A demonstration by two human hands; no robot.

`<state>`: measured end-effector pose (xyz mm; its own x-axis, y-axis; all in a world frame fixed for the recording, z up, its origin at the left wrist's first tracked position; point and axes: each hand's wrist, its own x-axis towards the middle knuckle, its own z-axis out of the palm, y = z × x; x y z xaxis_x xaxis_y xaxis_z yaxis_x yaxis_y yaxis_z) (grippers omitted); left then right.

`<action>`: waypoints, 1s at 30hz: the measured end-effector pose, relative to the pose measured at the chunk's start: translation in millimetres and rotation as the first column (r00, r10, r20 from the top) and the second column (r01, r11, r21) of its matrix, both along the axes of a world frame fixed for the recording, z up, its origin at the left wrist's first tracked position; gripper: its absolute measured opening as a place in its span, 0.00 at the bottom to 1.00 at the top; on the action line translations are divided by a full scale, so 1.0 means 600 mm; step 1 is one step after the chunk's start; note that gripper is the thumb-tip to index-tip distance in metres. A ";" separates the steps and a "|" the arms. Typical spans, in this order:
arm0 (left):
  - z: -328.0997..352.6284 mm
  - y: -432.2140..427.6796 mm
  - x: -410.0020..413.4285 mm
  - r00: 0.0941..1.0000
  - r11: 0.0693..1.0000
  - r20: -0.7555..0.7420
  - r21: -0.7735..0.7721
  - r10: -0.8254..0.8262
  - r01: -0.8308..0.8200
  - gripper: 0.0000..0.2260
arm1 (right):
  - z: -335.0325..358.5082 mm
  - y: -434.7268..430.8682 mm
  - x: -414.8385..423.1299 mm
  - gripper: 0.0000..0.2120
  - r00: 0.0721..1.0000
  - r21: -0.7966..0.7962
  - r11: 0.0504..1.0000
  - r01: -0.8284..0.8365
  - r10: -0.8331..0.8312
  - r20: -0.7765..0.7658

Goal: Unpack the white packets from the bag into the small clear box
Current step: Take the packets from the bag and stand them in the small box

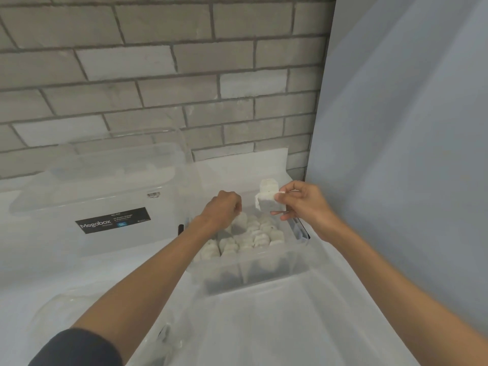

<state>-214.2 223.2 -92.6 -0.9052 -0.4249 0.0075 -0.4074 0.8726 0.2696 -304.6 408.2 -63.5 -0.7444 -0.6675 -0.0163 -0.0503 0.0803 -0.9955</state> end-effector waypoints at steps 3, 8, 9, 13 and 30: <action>-0.012 -0.001 -0.005 1.000 1.000 -0.011 -0.025 0.015 -0.015 0.08 | 0.000 -0.008 -0.005 0.06 1.000 -0.020 1.000 -0.018 0.018 0.008; -0.019 0.002 -0.006 0.999 0.999 -0.026 -0.035 0.035 -0.036 0.08 | 0.001 -0.022 -0.011 0.06 0.999 -0.020 0.999 -0.038 0.038 0.002; -0.018 0.004 -0.004 0.999 0.997 -0.019 -0.064 0.036 -0.037 0.07 | 0.001 -0.024 -0.012 0.06 0.999 -0.016 0.999 -0.040 0.040 -0.004; -0.009 0.013 0.003 0.998 0.952 0.053 -0.304 0.042 -0.024 0.06 | 0.000 -0.031 -0.012 0.05 0.998 -0.014 0.998 -0.057 0.057 0.003; 0.033 -0.019 0.041 0.947 0.958 -0.297 0.284 0.121 -0.033 0.06 | -0.009 -0.054 -0.002 0.03 0.997 0.024 0.997 -0.078 0.078 -0.023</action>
<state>-189.3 211.7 -73.0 -0.8407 -0.5187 0.1551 -0.3290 0.7170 0.6146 -306.1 375.6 -69.0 -0.6904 -0.7233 -0.0154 -0.0811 0.0986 -0.9918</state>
